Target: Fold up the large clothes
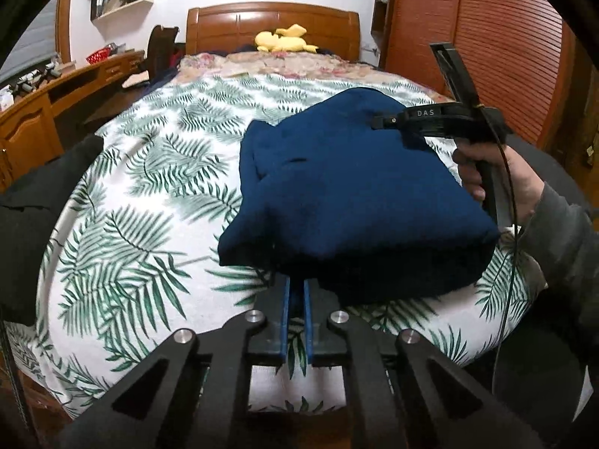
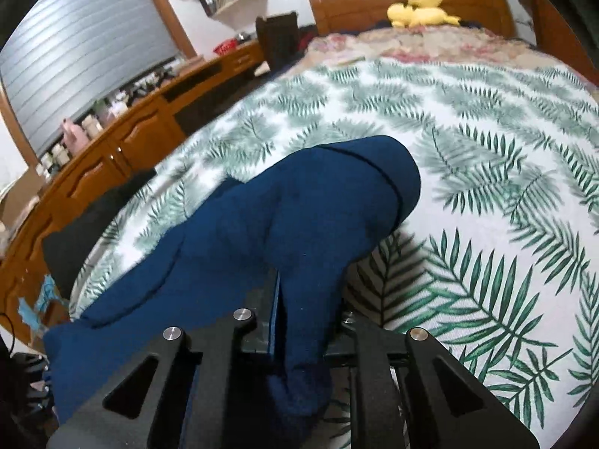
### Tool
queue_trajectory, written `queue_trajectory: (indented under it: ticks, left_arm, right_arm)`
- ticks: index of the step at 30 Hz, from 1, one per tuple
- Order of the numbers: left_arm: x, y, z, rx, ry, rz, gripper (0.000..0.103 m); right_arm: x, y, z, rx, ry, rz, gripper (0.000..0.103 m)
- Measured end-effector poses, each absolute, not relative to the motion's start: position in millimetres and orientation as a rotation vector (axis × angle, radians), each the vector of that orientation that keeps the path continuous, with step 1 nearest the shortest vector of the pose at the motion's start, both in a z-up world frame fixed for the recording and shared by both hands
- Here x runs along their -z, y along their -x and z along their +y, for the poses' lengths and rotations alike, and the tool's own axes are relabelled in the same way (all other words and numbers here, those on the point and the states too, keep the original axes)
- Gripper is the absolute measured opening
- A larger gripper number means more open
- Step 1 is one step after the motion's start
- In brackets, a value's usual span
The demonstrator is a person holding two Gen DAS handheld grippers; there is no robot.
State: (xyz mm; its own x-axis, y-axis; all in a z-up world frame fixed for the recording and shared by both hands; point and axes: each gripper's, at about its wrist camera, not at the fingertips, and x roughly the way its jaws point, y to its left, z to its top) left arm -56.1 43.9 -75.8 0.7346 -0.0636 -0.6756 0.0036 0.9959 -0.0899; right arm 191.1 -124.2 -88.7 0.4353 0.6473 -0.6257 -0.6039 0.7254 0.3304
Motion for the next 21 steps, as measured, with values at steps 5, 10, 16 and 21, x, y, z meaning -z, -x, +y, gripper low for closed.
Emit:
queue_trajectory:
  ticks: [5, 10, 16, 21]
  left_arm:
    - [67, 58, 43, 0.017, 0.089, 0.719, 0.002]
    - [58, 57, 40, -0.016, 0.066, 0.686, 0.000]
    - [61, 47, 47, -0.015, 0.068, 0.701, 0.000]
    - [67, 47, 51, -0.018, 0.075, 0.704, 0.000]
  right_arm:
    - [73, -187, -129, -0.800, -0.078, 0.773, 0.011]
    - [67, -181, -138, -0.805, -0.065, 0.758, 0.011]
    - [65, -178, -148, -0.794, -0.039, 0.754, 0.011]
    - [74, -182, -151, -0.777, -0.024, 0.776, 0.011]
